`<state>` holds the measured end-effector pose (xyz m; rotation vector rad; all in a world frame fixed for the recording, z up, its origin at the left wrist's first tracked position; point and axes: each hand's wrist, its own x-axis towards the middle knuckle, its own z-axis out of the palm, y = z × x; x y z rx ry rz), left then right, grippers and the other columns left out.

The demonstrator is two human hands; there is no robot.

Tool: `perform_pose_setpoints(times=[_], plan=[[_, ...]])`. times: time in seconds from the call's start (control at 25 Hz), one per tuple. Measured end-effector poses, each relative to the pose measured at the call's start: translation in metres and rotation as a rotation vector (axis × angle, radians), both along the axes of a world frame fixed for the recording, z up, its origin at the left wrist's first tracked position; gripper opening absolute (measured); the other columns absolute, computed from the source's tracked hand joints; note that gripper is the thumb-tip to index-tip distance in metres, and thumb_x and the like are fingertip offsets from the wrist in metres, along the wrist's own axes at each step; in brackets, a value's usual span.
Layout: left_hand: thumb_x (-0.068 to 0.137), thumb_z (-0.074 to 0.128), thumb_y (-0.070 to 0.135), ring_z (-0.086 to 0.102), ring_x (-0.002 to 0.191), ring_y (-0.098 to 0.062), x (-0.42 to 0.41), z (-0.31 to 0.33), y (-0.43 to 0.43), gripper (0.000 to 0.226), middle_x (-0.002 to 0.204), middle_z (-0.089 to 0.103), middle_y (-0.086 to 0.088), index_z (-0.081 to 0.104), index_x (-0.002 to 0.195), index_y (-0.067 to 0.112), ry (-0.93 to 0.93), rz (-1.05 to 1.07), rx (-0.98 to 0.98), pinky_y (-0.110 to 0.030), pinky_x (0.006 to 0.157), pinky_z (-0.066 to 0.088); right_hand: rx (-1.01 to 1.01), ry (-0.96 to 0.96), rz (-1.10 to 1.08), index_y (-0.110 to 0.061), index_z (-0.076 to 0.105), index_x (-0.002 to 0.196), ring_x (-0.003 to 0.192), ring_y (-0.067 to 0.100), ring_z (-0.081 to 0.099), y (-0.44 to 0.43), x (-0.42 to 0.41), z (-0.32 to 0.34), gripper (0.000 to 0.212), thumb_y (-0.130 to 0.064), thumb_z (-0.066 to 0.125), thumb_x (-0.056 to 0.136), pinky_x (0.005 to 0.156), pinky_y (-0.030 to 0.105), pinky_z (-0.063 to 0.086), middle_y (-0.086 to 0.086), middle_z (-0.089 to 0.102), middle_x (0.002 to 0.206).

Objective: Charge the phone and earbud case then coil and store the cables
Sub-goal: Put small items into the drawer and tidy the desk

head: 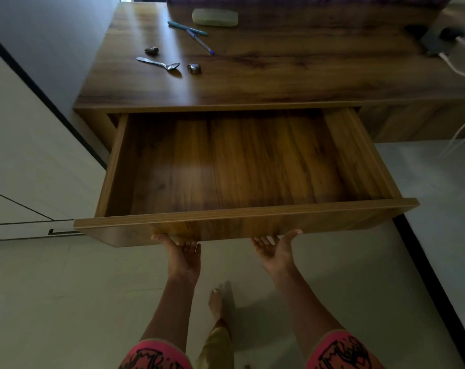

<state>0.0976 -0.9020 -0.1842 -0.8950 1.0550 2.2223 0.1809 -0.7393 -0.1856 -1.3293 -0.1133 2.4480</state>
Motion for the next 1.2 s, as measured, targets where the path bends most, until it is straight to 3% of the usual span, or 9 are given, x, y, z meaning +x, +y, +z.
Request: perform_pose_setpoints(times=[0.24, 0.44, 0.68, 0.8, 0.88, 1.04, 1.2], plan=[[0.077, 0.028, 0.078, 0.043, 0.127, -0.025, 0.046, 0.007, -0.023, 0.103, 0.128, 0.046, -0.014, 0.022, 0.144, 0.0, -0.005, 0.006, -0.002, -0.037, 0.115, 0.024, 0.036, 0.02, 0.046, -0.013, 0.026, 0.145, 0.136, 0.037, 0.03, -0.024, 0.047, -0.004, 0.093, -0.076, 0.026, 0.077, 0.11, 0.047, 0.028, 0.025, 0.028, 0.148], [0.076, 0.032, 0.077, 0.03, 0.138, -0.028, 0.065, 0.015, -0.035, 0.105, 0.15, 0.028, -0.017, 0.013, 0.146, 0.002, -0.019, 0.025, 0.053, -0.039, 0.117, 0.02, 0.023, 0.042, 0.062, -0.011, 0.021, 0.147, 0.138, 0.037, 0.026, -0.029, 0.068, -0.002, 0.094, -0.076, 0.024, 0.078, 0.112, 0.047, 0.025, 0.024, 0.024, 0.15], [0.076, 0.041, 0.076, 0.03, 0.138, -0.028, 0.069, 0.028, -0.04, 0.11, 0.152, 0.023, -0.018, 0.006, 0.145, -0.002, -0.088, 0.033, 0.103, -0.04, 0.117, 0.018, 0.019, -0.018, 0.092, -0.004, 0.016, 0.146, 0.139, 0.036, 0.024, -0.027, 0.071, 0.011, 0.092, -0.072, 0.022, 0.083, 0.115, 0.045, 0.019, 0.023, 0.021, 0.151], [0.085, 0.038, 0.066, 0.048, 0.12, -0.028, 0.075, 0.046, -0.033, 0.095, 0.13, 0.046, -0.021, 0.018, 0.142, -0.007, -0.154, 0.05, 0.088, -0.039, 0.113, 0.023, 0.068, -0.07, 0.195, 0.0, 0.024, 0.143, 0.135, 0.037, 0.033, -0.031, 0.079, 0.031, 0.085, -0.065, 0.024, 0.088, 0.111, 0.043, 0.028, 0.024, 0.029, 0.148], [0.095, 0.034, 0.051, 0.052, 0.103, -0.03, 0.091, 0.071, -0.022, 0.069, 0.105, 0.054, -0.021, 0.036, 0.13, -0.008, -0.162, -0.112, 0.092, -0.04, 0.11, 0.027, 0.191, -0.152, 0.349, 0.0, 0.034, 0.138, 0.123, 0.036, 0.047, -0.044, 0.088, 0.049, 0.071, -0.055, 0.03, 0.094, 0.101, 0.041, 0.04, 0.022, 0.043, 0.14], [0.096, 0.043, 0.029, 0.058, 0.1, -0.028, 0.118, 0.146, -0.003, 0.034, 0.1, 0.063, -0.017, 0.057, 0.105, 0.0, 0.074, -0.524, 0.011, -0.039, 0.1, 0.04, 0.779, -0.33, 0.781, -0.014, 0.063, 0.104, 0.097, 0.023, 0.062, -0.06, 0.085, 0.123, 0.028, -0.037, 0.048, 0.094, 0.079, 0.036, 0.048, 0.011, 0.066, 0.107], [0.095, 0.048, 0.027, 0.064, 0.098, -0.023, 0.089, 0.204, 0.014, 0.028, 0.099, 0.069, -0.012, 0.065, 0.099, 0.005, 0.427, -0.542, -0.213, -0.036, 0.094, 0.048, 1.26, -0.252, 0.756, -0.021, 0.063, 0.092, 0.08, 0.007, 0.058, -0.039, 0.057, 0.207, 0.021, -0.037, 0.05, 0.093, 0.063, 0.022, 0.042, -0.003, 0.065, 0.09]])
